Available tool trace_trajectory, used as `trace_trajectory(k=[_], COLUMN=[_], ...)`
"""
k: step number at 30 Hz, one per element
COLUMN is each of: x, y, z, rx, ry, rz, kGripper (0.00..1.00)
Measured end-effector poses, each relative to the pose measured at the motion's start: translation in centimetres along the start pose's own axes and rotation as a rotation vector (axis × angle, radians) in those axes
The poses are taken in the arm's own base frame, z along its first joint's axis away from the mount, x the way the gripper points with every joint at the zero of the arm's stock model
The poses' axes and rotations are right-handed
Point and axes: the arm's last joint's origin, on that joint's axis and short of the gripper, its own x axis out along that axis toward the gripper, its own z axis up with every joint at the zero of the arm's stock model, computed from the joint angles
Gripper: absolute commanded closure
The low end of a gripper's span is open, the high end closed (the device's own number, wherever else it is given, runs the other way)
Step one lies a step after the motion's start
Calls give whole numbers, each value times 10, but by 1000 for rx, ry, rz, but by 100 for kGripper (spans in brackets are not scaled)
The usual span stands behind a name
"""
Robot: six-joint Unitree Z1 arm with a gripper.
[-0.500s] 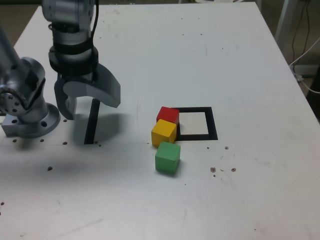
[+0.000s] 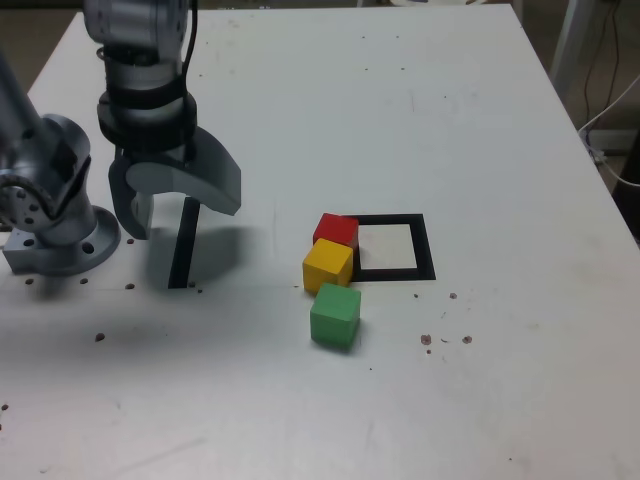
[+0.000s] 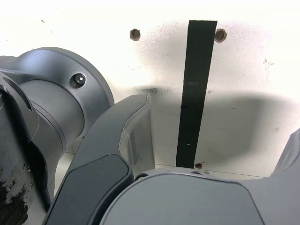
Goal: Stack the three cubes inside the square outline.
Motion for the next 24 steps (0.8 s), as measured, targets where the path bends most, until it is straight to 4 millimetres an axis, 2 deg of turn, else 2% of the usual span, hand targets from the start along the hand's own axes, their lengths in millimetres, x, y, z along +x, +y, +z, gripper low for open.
trace_trajectory(k=[12,17,20,24], x=[-6,-15,-26,-30], y=[0,-2,-4,-6], z=[9,24,42,58], rx=[-2,15,65,142], ry=[-47,-87,-117,-114], rz=[10,12,31,49], kGripper=[1,1,1,2])
